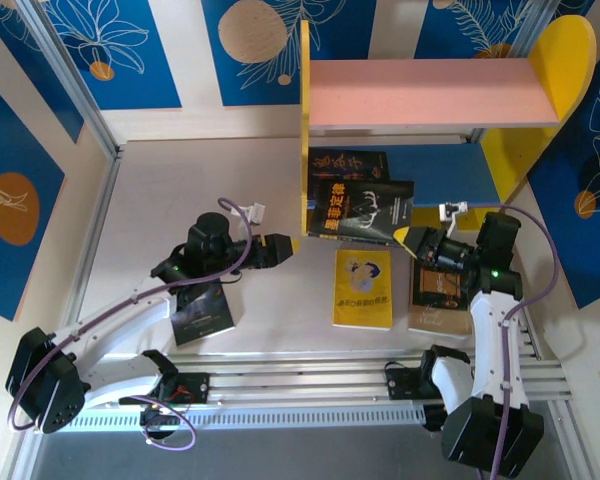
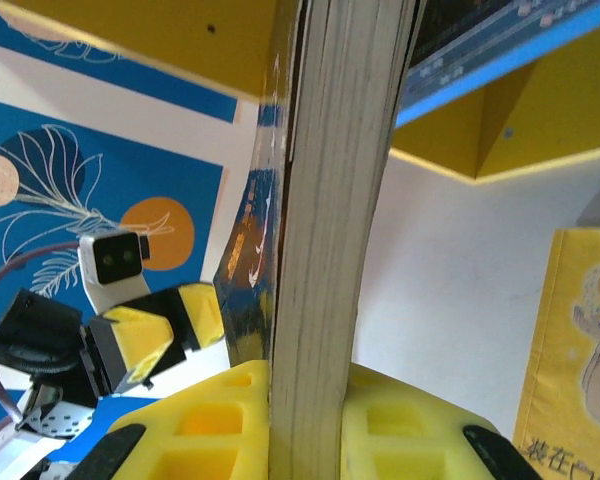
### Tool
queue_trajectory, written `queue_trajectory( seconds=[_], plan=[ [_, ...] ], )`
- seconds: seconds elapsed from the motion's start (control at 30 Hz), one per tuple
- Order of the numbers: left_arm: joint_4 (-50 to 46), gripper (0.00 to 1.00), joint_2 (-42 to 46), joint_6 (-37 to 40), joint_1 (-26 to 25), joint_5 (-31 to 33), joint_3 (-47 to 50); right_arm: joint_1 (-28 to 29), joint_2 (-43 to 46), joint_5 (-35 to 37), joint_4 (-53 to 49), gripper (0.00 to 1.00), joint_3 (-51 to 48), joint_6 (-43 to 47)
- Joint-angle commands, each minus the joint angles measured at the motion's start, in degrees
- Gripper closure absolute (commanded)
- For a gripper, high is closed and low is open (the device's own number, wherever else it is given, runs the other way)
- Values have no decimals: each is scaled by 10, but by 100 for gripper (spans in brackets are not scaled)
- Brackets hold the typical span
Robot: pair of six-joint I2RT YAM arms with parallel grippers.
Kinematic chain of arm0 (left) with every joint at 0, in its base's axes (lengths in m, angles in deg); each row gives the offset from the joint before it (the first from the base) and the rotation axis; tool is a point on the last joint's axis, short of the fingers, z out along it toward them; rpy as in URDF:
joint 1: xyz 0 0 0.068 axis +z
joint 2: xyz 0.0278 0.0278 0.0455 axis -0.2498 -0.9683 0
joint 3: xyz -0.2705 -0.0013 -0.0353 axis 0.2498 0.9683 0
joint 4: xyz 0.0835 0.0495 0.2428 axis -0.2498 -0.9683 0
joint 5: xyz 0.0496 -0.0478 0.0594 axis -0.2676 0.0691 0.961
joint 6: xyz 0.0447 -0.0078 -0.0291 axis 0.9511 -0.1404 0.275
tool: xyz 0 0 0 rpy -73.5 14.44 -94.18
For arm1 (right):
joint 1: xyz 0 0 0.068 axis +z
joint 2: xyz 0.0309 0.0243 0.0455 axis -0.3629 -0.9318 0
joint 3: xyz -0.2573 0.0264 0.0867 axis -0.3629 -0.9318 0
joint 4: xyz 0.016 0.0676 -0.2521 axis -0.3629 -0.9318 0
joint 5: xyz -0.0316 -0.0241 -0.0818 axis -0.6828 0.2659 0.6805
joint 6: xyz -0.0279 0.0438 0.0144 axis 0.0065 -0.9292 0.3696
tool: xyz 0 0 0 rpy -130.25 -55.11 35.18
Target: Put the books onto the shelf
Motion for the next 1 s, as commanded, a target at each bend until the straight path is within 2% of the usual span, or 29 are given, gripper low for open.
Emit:
queue_trajectory(
  seconds=[0.0,0.6,0.77,0.97],
  plan=[
    [-24,42,17,16,6,7,-16,-7,-15,-42,56,93,40,9],
    [-99,41,96,37,20,37,4,-14,-228,-56,216,91,104,67],
    [-112,40,113,39,24,41,13,0,-290,-73,199,91,146,113],
    [-115,40,114,36,27,40,12,12,-337,-60,168,89,188,136]
  ],
)
